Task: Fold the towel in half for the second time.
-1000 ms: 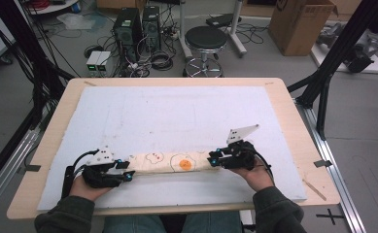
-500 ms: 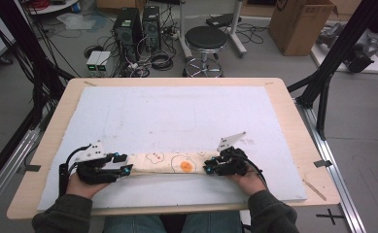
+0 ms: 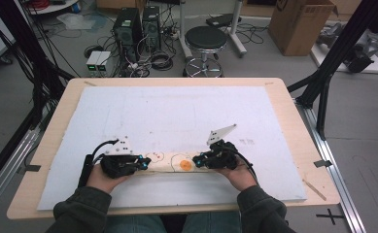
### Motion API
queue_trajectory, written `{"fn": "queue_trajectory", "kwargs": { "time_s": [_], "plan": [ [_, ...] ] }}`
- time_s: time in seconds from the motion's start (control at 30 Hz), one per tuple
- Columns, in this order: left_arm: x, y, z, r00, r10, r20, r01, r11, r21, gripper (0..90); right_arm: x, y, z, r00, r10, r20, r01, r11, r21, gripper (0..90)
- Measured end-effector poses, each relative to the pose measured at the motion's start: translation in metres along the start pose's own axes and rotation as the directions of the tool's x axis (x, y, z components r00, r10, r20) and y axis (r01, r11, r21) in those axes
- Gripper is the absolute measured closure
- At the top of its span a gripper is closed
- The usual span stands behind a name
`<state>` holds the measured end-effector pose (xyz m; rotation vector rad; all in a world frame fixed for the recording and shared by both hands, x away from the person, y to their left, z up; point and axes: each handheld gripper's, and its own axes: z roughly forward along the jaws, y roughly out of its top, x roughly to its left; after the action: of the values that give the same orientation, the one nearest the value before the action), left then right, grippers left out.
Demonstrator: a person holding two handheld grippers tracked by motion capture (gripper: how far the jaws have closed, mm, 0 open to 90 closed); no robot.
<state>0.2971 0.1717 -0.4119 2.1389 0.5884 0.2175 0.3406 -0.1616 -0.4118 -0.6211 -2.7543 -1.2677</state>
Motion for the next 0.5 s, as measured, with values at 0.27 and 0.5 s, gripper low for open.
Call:
{"fn": "queue_trajectory", "kwargs": {
  "time_s": [0.27,0.5],
  "plan": [
    [0.001,-0.006,0.009,1.0,-0.001,-0.01,0.002,0.9948,0.102,89.5,-0.008,-0.008,0.017,0.9994,0.026,-0.021,-0.025,0.996,0.083,87.7],
    [0.006,-0.02,0.006,0.9991,-0.043,-0.004,0.043,0.9928,0.111,89.4,-0.013,-0.014,0.012,0.9989,0.044,-0.016,-0.043,0.996,0.078,87.6]
  ]
}}
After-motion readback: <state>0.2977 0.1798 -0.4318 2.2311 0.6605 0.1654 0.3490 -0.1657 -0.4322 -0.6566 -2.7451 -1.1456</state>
